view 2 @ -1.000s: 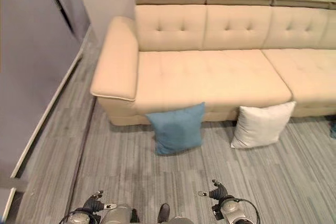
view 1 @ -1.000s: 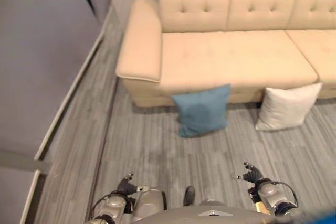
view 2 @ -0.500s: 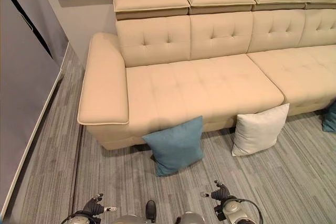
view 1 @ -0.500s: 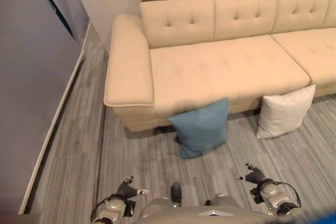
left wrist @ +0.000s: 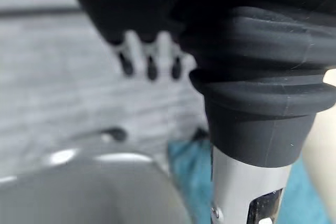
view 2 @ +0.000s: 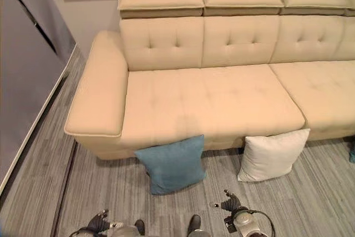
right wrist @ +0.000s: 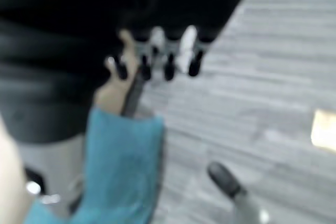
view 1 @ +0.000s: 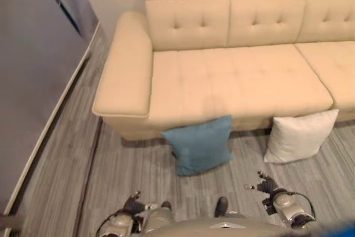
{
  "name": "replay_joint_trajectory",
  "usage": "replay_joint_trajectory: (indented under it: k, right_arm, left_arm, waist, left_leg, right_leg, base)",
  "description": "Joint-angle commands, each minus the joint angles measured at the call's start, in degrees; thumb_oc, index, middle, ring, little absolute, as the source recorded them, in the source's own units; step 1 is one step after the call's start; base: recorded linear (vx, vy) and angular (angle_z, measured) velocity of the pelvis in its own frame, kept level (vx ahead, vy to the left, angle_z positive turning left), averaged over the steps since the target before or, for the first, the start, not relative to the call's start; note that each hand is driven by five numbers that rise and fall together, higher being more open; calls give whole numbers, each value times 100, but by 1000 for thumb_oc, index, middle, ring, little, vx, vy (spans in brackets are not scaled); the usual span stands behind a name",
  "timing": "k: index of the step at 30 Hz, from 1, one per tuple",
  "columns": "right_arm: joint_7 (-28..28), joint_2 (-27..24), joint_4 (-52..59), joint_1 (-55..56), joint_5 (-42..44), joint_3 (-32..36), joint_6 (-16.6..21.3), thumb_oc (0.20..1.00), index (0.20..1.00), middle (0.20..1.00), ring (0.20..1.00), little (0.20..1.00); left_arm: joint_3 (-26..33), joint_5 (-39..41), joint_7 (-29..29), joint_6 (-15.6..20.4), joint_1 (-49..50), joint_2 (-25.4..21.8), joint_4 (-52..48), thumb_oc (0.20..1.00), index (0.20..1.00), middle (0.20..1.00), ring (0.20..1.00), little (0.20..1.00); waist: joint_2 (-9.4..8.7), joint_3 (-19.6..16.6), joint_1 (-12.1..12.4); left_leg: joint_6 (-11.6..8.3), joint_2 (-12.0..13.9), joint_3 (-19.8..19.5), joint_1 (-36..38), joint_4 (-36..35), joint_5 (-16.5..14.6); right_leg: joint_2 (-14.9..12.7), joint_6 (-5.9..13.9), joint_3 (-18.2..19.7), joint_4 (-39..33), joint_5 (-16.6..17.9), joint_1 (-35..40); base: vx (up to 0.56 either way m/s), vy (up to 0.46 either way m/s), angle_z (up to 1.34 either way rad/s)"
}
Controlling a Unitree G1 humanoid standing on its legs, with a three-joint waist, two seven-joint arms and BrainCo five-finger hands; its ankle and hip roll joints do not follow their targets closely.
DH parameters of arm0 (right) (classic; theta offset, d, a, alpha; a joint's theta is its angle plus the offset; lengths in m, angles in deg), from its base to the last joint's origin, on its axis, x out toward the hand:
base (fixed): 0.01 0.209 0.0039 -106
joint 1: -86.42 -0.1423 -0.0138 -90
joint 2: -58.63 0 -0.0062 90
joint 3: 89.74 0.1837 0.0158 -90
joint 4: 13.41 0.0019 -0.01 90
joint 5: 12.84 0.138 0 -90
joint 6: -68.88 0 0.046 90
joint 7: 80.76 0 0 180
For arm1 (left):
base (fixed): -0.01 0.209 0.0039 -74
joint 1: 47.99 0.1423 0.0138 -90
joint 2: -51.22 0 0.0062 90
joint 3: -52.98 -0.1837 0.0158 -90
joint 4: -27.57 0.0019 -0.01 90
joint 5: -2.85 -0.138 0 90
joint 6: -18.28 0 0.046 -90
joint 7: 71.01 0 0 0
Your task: Pick up all the scattered cushions and arrange them neatly on the sofa.
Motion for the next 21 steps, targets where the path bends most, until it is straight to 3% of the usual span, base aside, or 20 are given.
replay_joint_trajectory:
  k: [1,2,3,4,5,6,8,10,11,13,14,15,18,19,21]
  right_arm:
    - [70,-159,-4,-40,202,39,119,1000,1000,1000,1000,1000]
    - [71,-159,-2,-37,202,39,118,1000,1000,1000,1000,1000]
    - [72,-144,-9,-19,223,69,96,1000,1000,1000,1000,1000]
    - [73,-142,-7,-20,224,72,97,1000,1000,1000,1000,1000]
    - [89,-119,-79,-16,208,85,87,1000,1000,1000,1000,1000]
    - [75,-94,-78,-4,190,84,80,1000,1000,1000,1000,1000]
    - [75,-93,-78,-4,190,84,80,1000,1000,1000,1000,1000]
    - [77,-31,-130,-4,153,110,76,1000,1000,1000,1000,1000]
    - [76,16,-112,-57,140,122,91,1000,1000,1000,1000,1000]
    - [68,25,-80,-93,159,117,88,1000,1000,1000,1000,1000]
    - [58,36,-30,-137,180,110,91,1000,1000,1000,1000,1000]
    - [40,46,63,-173,223,113,103,1000,1000,1000,1000,1000]
    - [44,1,155,-210,215,98,108,1000,1000,1000,1000,1000]
    - [44,-35,211,-173,221,118,110,1000,1000,1000,1000,1000]
    - [48,-40,204,-148,199,112,96,1000,1000,1000,1000,1000]
  left_arm:
    - [-140,58,17,61,-246,39,-87,1000,1000,1000,1000,1000]
    - [-141,56,19,60,-245,39,-86,1000,1000,1000,1000,1000]
    - [-148,14,1,36,-253,21,-104,1000,1000,1000,1000,1000]
    - [-149,13,1,35,-254,19,-109,1000,1000,1000,1000,1000]
    - [-116,-23,-17,6,-217,-2,-76,1000,1000,1000,1000,1000]
    - [-85,-21,-14,-1,-196,-14,-53,1000,1000,1000,1000,1000]
    - [-85,-21,-14,-1,-195,-14,-53,1000,1000,1000,1000,1000]
    - [-1,-30,-13,-28,-133,-66,14,1000,1000,1000,1000,1000]
    - [92,-12,-30,-42,-94,-141,30,1000,1000,1000,1000,1000]
    - [100,-14,-27,-50,-107,-184,24,1000,1000,1000,1000,1000]
    - [117,-11,-16,-55,-143,-231,13,1000,1000,1000,1000,1000]
    - [137,-4,1,-45,-175,-283,17,1000,1000,1000,1000,1000]
    - [137,-12,45,12,-202,-310,-10,1000,1000,1000,1000,1000]
    - [104,-40,63,44,-243,-334,-20,1000,1000,1000,1000,1000]
    - [114,-28,79,54,-242,-318,-24,1000,1000,1000,1000,1000]
  waist:
    - [-59,174,-2]
    - [-61,171,-1]
    - [-69,155,-2]
    - [-87,161,7]
    - [-40,131,46]
    - [-14,111,62]
    - [-16,110,63]
    - [16,25,114]
    - [18,-1,189]
    - [19,37,187]
    - [19,98,161]
    - [37,182,117]
    - [97,215,29]
    - [59,228,-46]
    - [28,220,-33]
  left_leg:
    - [8,-167,361,179,-113,-566]
    - [14,-171,364,182,-110,-579]
    - [43,-181,743,-19,-184,-485]
    - [94,-192,815,-61,-199,-382]
    - [59,-246,866,-22,-296,-466]
    - [142,-312,871,21,-502,-344]
    - [143,-316,873,27,-517,-336]
    - [239,-498,677,315,-869,-378]
    - [394,-594,622,464,-1030,-459]
    - [447,-615,598,493,-1038,-476]
    - [499,-630,556,477,-982,-499]
    - [554,-654,447,510,-973,-554]
    - [547,-714,174,580,-1035,-582]
    - [533,-774,24,594,-985,-628]
    - [524,-803,-3,619,-966,-693]
  right_leg:
    - [-96,514,262,554,-549,11]
    - [-100,519,263,550,-553,16]
    - [-54,514,209,515,-606,104]
    - [-83,482,173,523,-541,47]
    - [15,518,199,535,-730,205]
    - [19,498,162,596,-671,131]
    - [16,499,164,598,-671,129]
    - [-38,592,163,794,-714,178]
    - [-221,720,162,1344,-737,42]
    - [-314,768,209,1667,-681,-118]
    - [-391,858,302,1985,-574,-302]
    - [-377,889,649,2276,-513,-564]
    - [-304,813,1085,1728,-465,-795]
    - [-258,869,1409,1412,-453,-730]
    - [-260,842,1378,1275,-413,-634]
  base:
    - [168,-78,18]
    - [186,-62,33]
    - [-1,3,42]
    - [166,22,47]
    - [95,75,31]
    - [153,70,16]
    - [68,82,-3]
    - [261,238,0]
    - [183,237,7]
    - [82,135,9]
    - [39,78,24]
    - [112,72,39]
    - [160,-41,29]
    - [153,-90,35]
    - [126,-124,77]
